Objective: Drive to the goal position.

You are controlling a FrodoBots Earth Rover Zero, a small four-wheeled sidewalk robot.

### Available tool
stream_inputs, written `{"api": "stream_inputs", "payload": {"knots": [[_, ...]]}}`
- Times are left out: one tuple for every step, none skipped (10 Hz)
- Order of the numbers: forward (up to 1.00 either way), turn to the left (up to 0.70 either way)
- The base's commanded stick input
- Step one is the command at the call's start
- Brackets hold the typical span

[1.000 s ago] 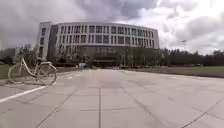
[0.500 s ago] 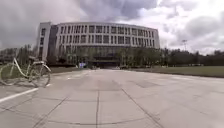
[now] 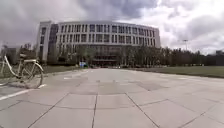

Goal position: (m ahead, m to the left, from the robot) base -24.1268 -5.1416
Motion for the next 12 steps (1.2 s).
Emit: {"api": "stream_inputs", "payload": {"knots": [[0.0,-0.29],[0.0,-0.7],[0.0,-0.7],[0.0,-0.7],[0.0,-0.7],[0.0,-0.7],[0.0,-0.7],[0.0,-0.7],[0.0,-0.7],[0.0,-0.7],[0.0,-0.7],[0.0,-0.7]]}}
